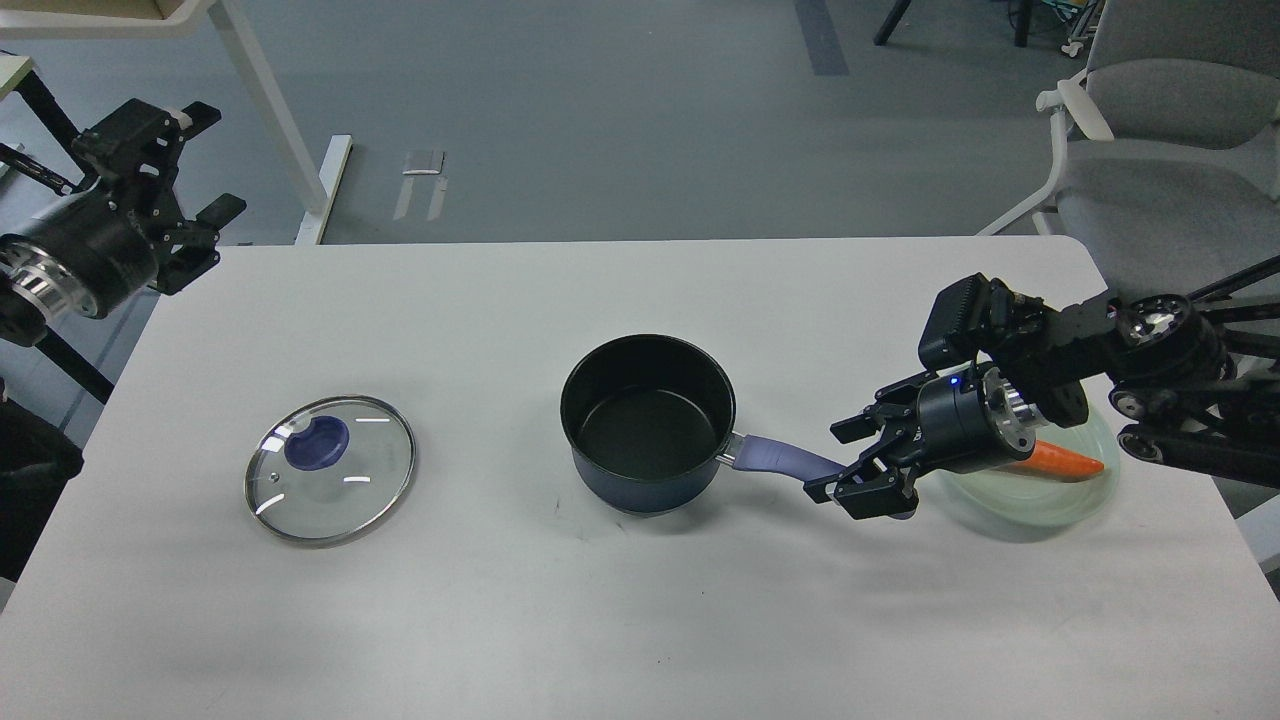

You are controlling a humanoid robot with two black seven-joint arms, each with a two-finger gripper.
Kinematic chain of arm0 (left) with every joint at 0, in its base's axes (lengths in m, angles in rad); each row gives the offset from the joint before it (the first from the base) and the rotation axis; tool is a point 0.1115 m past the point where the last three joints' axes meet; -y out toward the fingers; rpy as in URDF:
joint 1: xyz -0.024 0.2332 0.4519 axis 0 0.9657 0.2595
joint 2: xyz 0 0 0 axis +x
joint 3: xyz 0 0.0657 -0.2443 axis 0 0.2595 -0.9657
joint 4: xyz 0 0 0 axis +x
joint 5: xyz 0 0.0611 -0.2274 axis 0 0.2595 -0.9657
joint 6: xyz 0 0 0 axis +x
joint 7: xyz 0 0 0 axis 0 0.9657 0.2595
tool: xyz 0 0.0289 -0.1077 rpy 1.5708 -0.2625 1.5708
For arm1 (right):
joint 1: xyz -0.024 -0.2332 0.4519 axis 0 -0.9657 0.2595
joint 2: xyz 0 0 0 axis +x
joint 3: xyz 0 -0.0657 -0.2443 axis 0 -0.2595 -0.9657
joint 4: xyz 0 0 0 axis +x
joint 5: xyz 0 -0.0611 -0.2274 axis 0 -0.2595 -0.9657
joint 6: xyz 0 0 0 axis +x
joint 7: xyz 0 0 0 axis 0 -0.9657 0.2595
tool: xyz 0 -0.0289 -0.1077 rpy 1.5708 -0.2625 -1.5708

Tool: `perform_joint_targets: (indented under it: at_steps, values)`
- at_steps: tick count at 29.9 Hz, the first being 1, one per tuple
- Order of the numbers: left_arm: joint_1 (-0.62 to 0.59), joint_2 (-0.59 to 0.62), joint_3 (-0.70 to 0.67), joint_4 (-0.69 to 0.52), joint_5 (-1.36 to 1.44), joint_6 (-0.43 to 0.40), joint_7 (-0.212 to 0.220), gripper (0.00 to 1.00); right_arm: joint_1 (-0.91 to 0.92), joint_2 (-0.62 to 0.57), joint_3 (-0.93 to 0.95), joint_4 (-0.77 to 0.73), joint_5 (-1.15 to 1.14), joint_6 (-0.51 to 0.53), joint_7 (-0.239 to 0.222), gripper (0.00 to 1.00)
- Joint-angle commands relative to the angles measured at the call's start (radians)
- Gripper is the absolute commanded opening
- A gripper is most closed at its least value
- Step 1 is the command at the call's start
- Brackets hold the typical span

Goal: Open pot lid

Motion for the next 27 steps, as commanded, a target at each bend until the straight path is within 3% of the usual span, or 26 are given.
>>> perform_joint_targets:
  at_steps: [1, 8, 13, 17, 22, 27]
  values:
    - [0.003, -0.029, -0.057, 0.004, -0.028, -0.029, 0.000, 0.99, 0.064, -0.031, 0.004, 0.024, 0.053, 0.002, 0.000, 0.96]
    - [0.020, -0.106, -0.063, 0.076, -0.178, -0.099, 0.000, 0.99, 0.134, -0.126, 0.072, 0.068, 0.442, -0.003, 0.000, 0.97]
    - [0.029, -0.147, -0.063, 0.141, -0.198, -0.177, 0.000, 0.99, 0.070, -0.210, 0.168, 0.054, 0.810, -0.010, 0.000, 0.97]
    - [0.053, -0.169, -0.067, 0.145, -0.235, -0.193, 0.004, 0.99, -0.045, -0.233, 0.285, 0.019, 1.144, -0.014, 0.000, 0.97]
    - [0.122, -0.219, -0.154, 0.177, -0.324, -0.210, 0.151, 0.99, -0.263, -0.221, 0.487, -0.076, 1.468, -0.015, 0.000, 0.97]
    - [0.216, -0.264, -0.224, 0.185, -0.324, -0.234, 0.169, 0.99, -0.497, -0.115, 0.679, -0.188, 1.587, -0.014, 0.000, 0.98]
